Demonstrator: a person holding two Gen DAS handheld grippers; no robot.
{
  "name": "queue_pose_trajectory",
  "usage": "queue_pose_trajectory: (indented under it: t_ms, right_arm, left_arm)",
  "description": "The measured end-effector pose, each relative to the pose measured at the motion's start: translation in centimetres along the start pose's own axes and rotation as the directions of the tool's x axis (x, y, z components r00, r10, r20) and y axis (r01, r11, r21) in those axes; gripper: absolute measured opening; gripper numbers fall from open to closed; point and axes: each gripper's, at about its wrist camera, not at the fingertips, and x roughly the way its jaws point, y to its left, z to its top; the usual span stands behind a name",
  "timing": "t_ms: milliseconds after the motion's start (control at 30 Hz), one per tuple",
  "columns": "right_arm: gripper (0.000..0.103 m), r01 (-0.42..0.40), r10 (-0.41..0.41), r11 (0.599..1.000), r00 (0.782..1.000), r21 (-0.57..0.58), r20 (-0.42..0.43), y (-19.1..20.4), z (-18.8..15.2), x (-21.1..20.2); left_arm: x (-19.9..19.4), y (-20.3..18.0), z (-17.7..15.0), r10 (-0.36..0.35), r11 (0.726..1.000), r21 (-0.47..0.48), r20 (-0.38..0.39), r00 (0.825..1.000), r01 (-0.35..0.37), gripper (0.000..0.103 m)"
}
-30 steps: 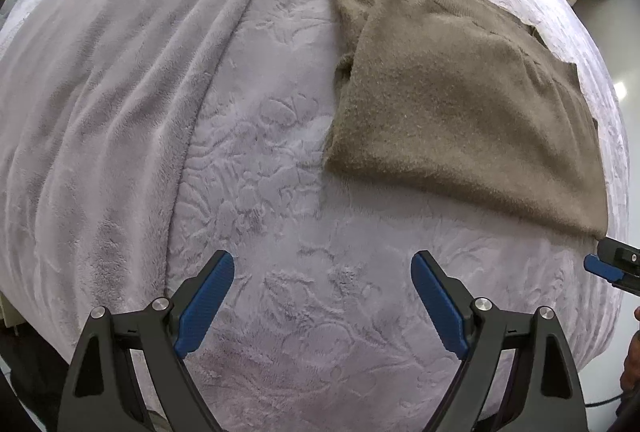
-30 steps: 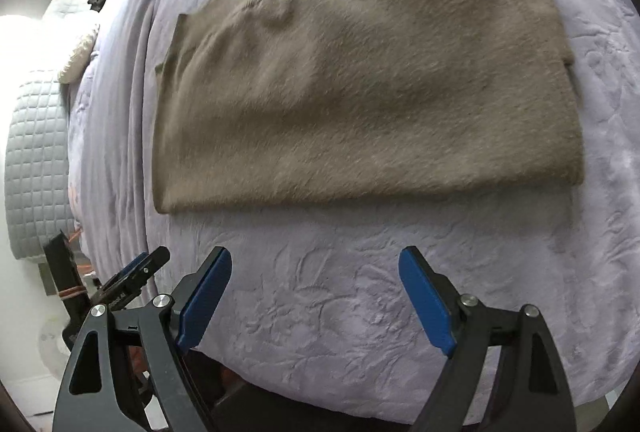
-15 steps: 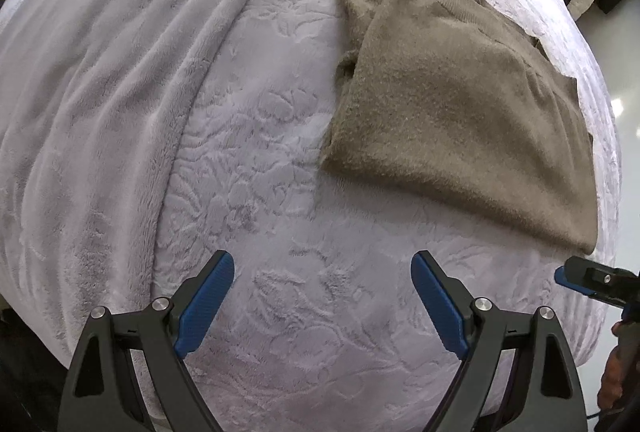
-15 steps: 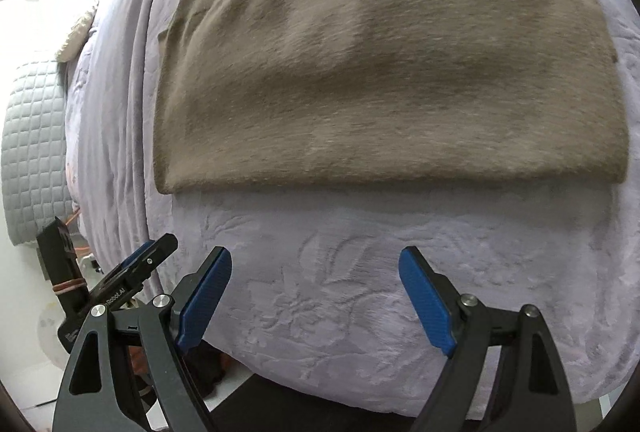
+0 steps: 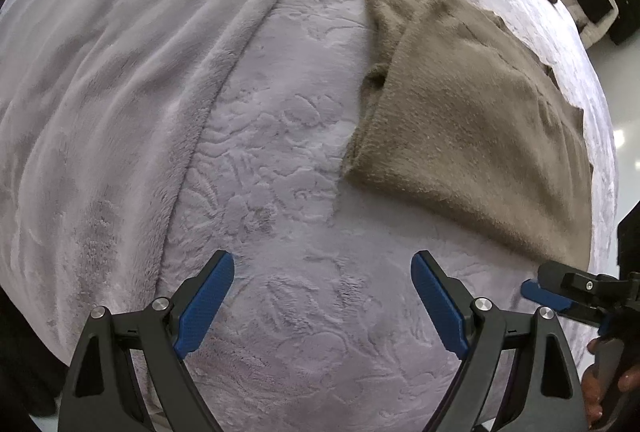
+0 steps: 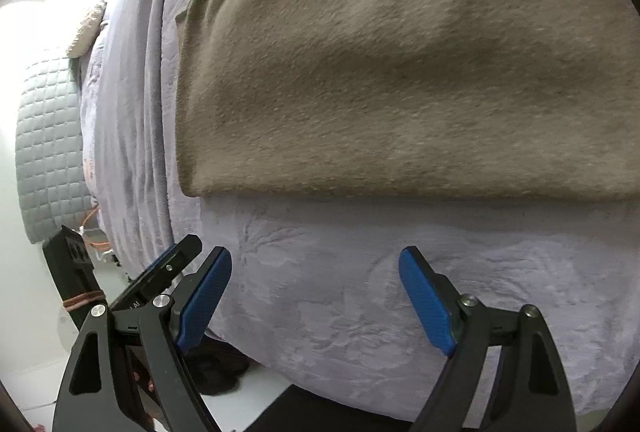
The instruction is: Fold small clothes
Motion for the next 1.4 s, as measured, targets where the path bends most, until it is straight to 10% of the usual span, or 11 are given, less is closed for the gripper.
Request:
queue_pose_trajectory:
  t_ms: [567,667,800,867,1167,1400]
  right_arm:
    - [0.083,-0.375,0.356,0.898,0.926,0.229,0.124,0.1,2.0,3.9]
    - [0.073,-0.426,0.398,0.853,0.904,0.301,0.153,-0.8,2.0,4.9]
    - [0.033,-0.487,0.454,0.776,0.872,0.401,0.180,-2.2,1.7,6.5]
    - [0.010,-0.478,0.439,0.780,0.878,0.404,0.191,-2.6,1.9,6.6]
    - [0.009,-0.465,0.435,0.869,0.881,0.169,0.186,0.7,4.4,2.0]
    - [0.009,-0.454,0.432,0.869,0.890,0.195,0.148,0.0,3.4,3.3]
  left_arm:
    - [-1.1,4.1,-0.9,-0.138,0.982,-0.130,0.024,0.990,0.140,0.090]
    - [-1.1,4.1,-0.9,-0.188,0.970,-0.148,0.027,0.982,0.190,0.090]
    - [-0.8,3.5,-0.8,-0.282,0.944,-0.170,0.026,0.959,0.282,0.090]
    - [-0.6,2.7,-0.8,-0.334,0.926,-0.178,0.021,0.943,0.332,0.090]
    - [1.4,0.2,1.2,-0.572,0.764,-0.294,0.107,0.814,0.575,0.090]
    - [3.4,-1.8,3.8,-0.543,0.772,-0.309,0.134,0.829,0.556,0.090]
